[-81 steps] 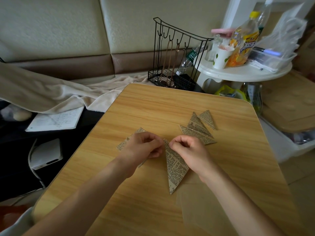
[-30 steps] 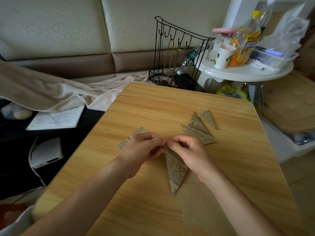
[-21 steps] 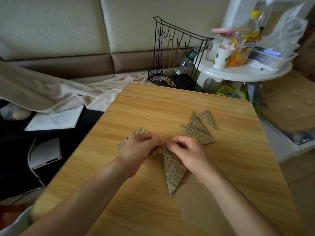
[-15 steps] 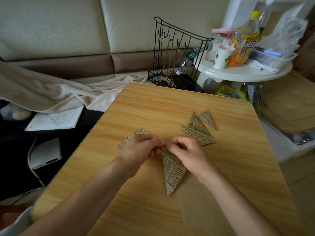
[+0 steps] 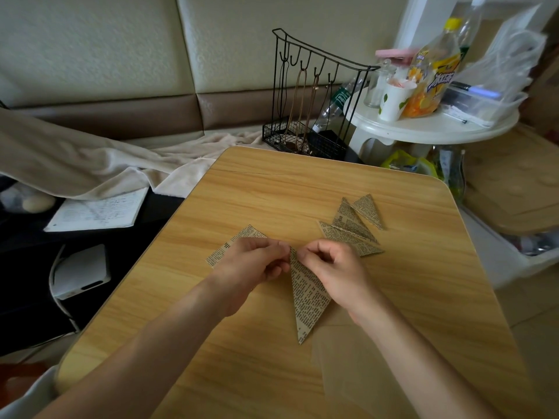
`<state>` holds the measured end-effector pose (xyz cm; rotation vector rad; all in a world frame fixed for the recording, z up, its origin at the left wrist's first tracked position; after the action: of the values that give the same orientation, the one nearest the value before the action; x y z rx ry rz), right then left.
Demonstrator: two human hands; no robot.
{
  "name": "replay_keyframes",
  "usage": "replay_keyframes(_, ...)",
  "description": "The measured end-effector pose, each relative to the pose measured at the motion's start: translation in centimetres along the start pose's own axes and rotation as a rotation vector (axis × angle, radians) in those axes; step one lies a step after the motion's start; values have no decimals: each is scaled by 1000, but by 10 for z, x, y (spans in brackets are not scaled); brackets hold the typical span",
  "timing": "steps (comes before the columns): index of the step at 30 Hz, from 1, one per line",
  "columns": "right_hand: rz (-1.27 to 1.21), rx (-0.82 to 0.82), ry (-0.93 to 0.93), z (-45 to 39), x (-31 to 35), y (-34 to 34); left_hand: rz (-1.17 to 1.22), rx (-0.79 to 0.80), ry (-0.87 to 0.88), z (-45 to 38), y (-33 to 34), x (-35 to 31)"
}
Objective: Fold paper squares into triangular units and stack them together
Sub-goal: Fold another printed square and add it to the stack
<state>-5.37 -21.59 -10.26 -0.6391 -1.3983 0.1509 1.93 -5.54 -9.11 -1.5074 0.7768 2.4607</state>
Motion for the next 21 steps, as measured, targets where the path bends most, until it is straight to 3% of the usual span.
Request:
replay_keyframes(7, -14, 44, -37, 1, 1, 0, -99, -43, 43, 0, -1, -1)
replay_keyframes(12, -7, -13, -20, 0, -1, 0, -116, -15, 55, 2, -1, -2)
replay_keyframes(21, -3, -37, -15, -1, -1, -1, -46, -54, 84, 5, 2, -4)
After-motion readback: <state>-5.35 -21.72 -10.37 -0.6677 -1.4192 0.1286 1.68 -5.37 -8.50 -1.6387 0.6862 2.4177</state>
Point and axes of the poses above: each hand's wrist, its own z-axis away from the middle knuckle, its own y-axis out of the palm, x = y × z, the point moved 2 cm from there along -z, towards the middle knuckle, and after that the axes turned 12 degrees about z, right-handed, at the moved point
